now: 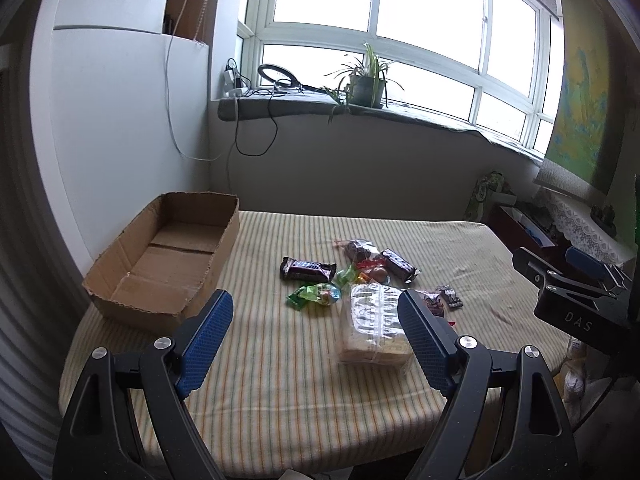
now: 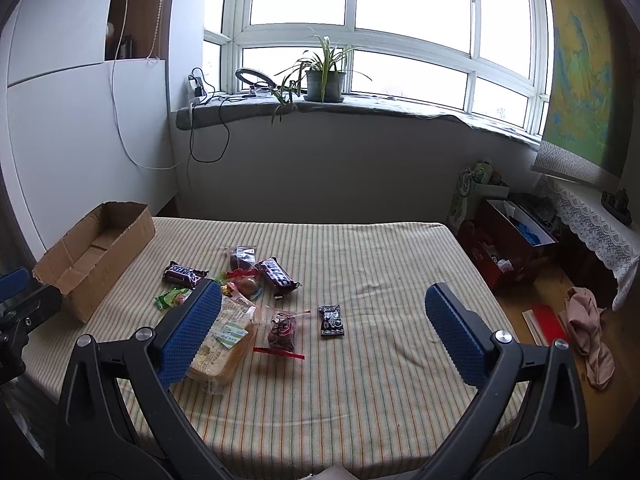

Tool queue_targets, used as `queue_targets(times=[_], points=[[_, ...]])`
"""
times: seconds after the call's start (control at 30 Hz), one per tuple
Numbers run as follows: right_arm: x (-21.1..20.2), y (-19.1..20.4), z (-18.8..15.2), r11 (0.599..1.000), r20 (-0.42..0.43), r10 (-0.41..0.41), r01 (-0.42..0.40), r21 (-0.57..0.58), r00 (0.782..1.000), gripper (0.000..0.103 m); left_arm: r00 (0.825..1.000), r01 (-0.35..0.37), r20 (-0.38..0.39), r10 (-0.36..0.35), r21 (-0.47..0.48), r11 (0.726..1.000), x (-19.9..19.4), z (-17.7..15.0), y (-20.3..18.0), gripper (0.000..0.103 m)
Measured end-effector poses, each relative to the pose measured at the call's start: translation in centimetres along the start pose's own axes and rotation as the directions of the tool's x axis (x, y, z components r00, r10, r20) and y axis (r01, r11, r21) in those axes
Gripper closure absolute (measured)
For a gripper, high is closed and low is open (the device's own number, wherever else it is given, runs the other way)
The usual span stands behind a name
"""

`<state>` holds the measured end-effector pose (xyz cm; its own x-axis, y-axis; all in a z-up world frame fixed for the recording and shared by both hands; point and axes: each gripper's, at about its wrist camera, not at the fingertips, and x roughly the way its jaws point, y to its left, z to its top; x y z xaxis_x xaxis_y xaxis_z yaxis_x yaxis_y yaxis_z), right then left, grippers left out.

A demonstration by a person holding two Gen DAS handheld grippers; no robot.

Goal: Organize snacks
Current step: 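Move both tools toward the wrapped bread loaf on the table, then close the right gripper on the bagged bread loaf and lift it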

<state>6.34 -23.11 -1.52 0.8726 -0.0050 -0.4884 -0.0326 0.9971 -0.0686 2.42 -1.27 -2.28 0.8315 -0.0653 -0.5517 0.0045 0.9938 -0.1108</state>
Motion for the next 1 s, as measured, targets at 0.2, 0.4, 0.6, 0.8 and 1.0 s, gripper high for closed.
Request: queue_targets(times=[0.2, 0.4, 0.6, 0.8, 1.0], points=[[0.2, 0.3, 0.0, 1.0, 0.002, -0.002, 0.002, -0.002, 1.0, 0.0, 1.0, 0.001, 0.004, -0.001, 0.006, 1.0, 0.2, 0.2, 0.4, 0.018], [0.7, 0.6, 0.1, 1.0, -0.007, -0.01, 0.01, -0.006, 1.0, 0.0, 1.0, 0.009, 0.001, -0.009, 0.004, 1.0, 0.6, 0.2, 0.6, 0.019], [1.3, 0.6, 0.1, 1.0, -0.019, -0.016, 0.016, -0.006, 1.0, 0.0, 1.0, 0.023, -0.015, -0.023, 0.013, 1.0, 1.4, 0.2, 0.5, 0.019], [2.1, 0.3, -0.1, 1.0, -0.041, 0.002, -0.001, 0.011, 0.999, 0.0, 0.997, 0.067, -0.038, -0.068, -0.016, 0.998, 2.3, 0.1, 0.9, 0.019], [3.4, -0.8, -0.9, 0.991, -0.093, 0.112, -0.104, 0.084, 0.989, 0.0, 0.988, 0.126, -0.084, -0.131, -0.064, 0.99, 3.8, -0.4, 1.6, 0.019]])
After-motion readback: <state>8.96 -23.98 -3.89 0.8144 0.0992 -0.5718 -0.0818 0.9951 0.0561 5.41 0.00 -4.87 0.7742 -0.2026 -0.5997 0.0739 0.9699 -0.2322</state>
